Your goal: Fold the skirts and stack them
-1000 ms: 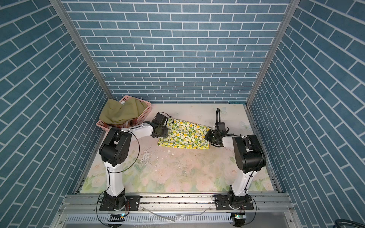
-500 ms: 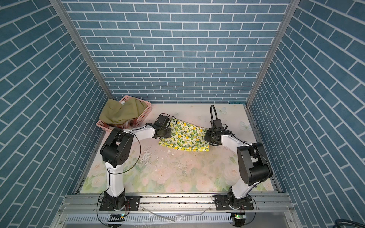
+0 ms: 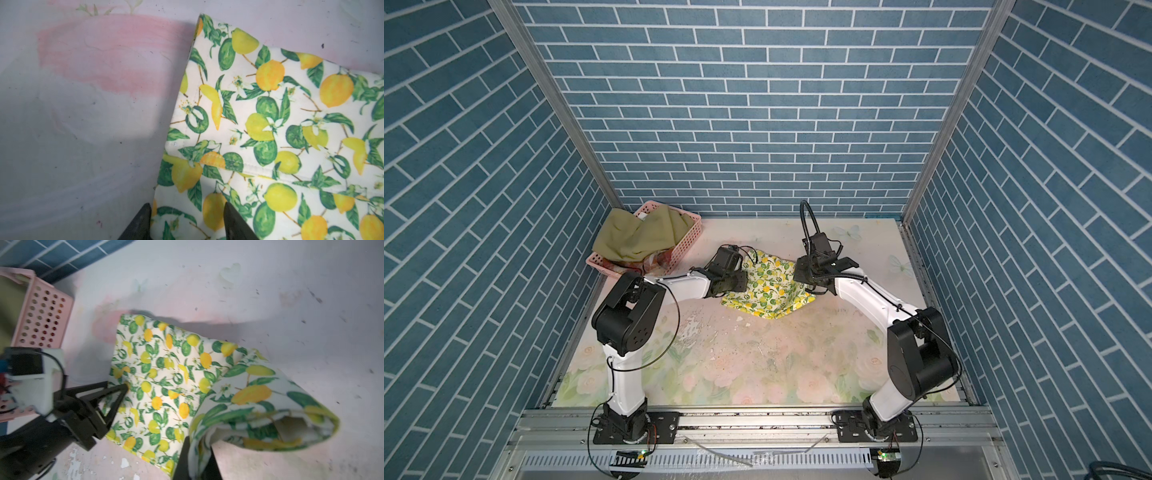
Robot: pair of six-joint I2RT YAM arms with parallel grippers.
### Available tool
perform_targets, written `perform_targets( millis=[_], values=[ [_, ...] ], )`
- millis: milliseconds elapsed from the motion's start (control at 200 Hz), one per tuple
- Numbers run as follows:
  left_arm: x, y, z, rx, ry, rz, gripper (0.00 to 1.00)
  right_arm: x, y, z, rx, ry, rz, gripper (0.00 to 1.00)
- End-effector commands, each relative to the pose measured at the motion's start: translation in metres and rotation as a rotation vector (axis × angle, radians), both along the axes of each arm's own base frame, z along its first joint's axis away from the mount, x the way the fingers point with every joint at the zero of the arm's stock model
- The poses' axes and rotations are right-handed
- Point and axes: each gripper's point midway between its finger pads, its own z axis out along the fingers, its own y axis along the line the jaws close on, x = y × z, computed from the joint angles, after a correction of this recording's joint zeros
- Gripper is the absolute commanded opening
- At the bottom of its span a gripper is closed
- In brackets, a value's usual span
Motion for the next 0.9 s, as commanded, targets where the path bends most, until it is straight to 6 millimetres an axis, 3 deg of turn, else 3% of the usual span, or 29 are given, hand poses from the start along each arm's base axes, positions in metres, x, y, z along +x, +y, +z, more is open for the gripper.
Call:
perform_targets(
  millis=[0, 255, 370, 450, 505, 585, 895],
  values=[
    [-0.066, 0.011, -0.064, 0.040, 0.279, -0.032, 0.56, 0.013, 0.033, 0.012, 0.044, -0.017, 0.011, 0.00],
    [-0.074, 0.004, -0.062, -0.028, 0.303, -0.027, 0.56, 0.035, 0.111, 0.013, 0.218, -0.026, 0.067, 0.00],
    [-0.077, 0.003, -0.061, -0.050, 0.305, -0.023, 0.56, 0.037, 0.144, 0.022, 0.358, -0.031, 0.146, 0.00],
    [-0.079, 0.002, -0.062, -0.057, 0.309, -0.023, 0.56, 0.036, 0.150, 0.029, 0.394, -0.043, 0.178, 0.36],
    [-0.079, 0.003, -0.061, -0.060, 0.307, -0.022, 0.56, 0.035, 0.145, 0.032, 0.380, -0.061, 0.175, 0.56],
    [-0.080, 0.002, -0.061, -0.067, 0.307, -0.019, 0.55, 0.034, 0.130, 0.034, 0.357, -0.087, 0.143, 0.66],
    [-0.085, -0.007, -0.065, -0.132, 0.326, 0.001, 0.54, 0.030, 0.039, 0.025, 0.216, -0.118, -0.082, 0.66]
  ],
)
